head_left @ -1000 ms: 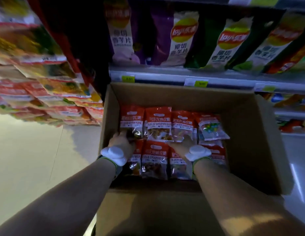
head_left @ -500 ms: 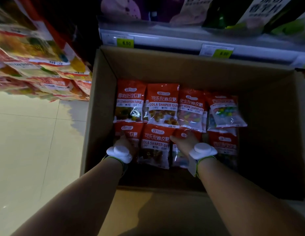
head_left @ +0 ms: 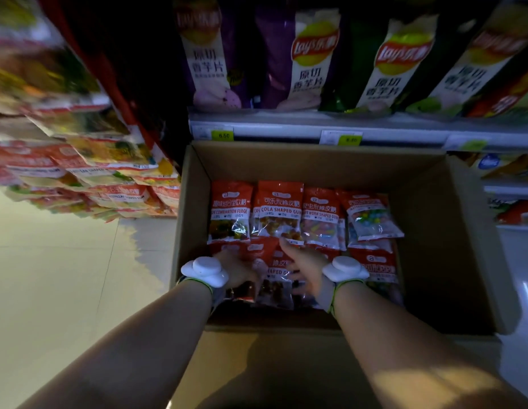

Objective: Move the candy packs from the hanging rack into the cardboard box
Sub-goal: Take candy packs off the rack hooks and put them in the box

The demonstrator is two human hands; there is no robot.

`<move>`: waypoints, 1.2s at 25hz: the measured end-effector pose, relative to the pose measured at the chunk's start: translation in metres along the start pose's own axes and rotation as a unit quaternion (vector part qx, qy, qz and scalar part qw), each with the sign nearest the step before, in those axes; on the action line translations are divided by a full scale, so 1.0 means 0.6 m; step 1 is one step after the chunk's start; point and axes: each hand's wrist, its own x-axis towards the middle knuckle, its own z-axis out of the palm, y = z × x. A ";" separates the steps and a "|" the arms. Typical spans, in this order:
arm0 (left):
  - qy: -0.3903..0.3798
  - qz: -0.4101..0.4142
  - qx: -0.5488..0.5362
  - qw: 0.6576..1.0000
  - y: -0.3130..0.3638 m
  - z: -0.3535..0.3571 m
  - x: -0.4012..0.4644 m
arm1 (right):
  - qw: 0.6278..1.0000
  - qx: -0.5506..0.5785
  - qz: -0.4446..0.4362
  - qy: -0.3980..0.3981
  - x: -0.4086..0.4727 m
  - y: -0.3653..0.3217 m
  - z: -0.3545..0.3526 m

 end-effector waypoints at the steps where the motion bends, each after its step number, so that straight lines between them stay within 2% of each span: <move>1: -0.003 0.014 0.004 1.000 0.019 -0.003 -0.010 | 0.998 0.052 0.022 -0.024 -0.014 -0.009 0.005; 4: 0.025 0.054 -0.044 0.997 0.068 -0.005 -0.036 | 0.986 0.148 0.039 -0.072 -0.041 -0.023 0.003; 8: -0.027 0.103 -0.100 0.989 0.107 -0.007 -0.051 | 0.954 0.267 -0.024 -0.136 -0.058 -0.021 -0.008; 11: -0.034 0.083 -0.158 0.983 0.127 -0.017 -0.055 | 0.973 0.207 -0.061 -0.080 -0.062 -0.011 -0.037; 13: 0.020 0.056 -0.145 0.988 0.136 -0.020 -0.042 | 0.986 0.165 -0.040 -0.007 -0.045 0.003 -0.069; 16: 0.072 -0.006 -0.126 0.989 0.123 -0.033 0.012 | 0.988 0.149 -0.013 0.026 -0.010 0.021 -0.096; 20: 0.057 -0.049 -0.131 0.989 0.118 -0.042 0.112 | 0.973 0.217 -0.034 0.070 0.049 0.034 -0.119; 23: 0.057 -0.075 -0.134 0.987 0.111 -0.025 0.177 | 0.965 0.254 -0.008 0.065 0.084 0.056 -0.131; 26: 0.032 -0.093 -0.099 0.990 0.097 0.000 0.225 | 0.949 0.306 -0.038 0.074 0.099 0.067 -0.125; 30: 0.032 -0.079 -0.187 0.979 0.112 0.013 0.259 | 0.940 0.327 -0.019 0.095 0.094 0.085 -0.136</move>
